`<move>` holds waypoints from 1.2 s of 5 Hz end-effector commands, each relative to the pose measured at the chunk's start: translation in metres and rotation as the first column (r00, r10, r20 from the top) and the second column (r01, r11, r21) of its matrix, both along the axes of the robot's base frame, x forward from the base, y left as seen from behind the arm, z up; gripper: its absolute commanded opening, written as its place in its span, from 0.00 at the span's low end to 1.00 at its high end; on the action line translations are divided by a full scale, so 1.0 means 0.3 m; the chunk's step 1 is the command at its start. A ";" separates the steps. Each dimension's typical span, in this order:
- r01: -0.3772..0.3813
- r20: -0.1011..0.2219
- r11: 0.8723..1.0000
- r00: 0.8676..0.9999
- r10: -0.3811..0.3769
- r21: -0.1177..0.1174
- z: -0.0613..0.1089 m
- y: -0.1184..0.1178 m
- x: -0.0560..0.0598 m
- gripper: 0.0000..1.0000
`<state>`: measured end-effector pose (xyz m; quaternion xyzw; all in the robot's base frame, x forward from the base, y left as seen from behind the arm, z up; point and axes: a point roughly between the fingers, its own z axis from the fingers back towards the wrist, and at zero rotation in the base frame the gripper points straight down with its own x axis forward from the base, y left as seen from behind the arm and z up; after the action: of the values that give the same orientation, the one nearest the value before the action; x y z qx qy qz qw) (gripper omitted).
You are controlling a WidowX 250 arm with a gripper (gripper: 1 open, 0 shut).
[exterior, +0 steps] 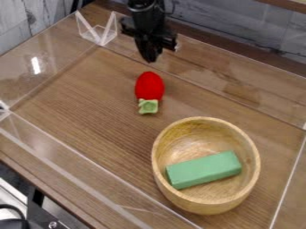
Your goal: Move the red fruit to the right side of the table
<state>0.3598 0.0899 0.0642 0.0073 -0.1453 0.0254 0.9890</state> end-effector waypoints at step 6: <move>-0.113 0.062 0.993 0.992 0.111 0.042 0.125 -0.106 -0.016 0.00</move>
<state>0.3503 0.0541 0.0757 0.0334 -0.1373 0.0748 0.9871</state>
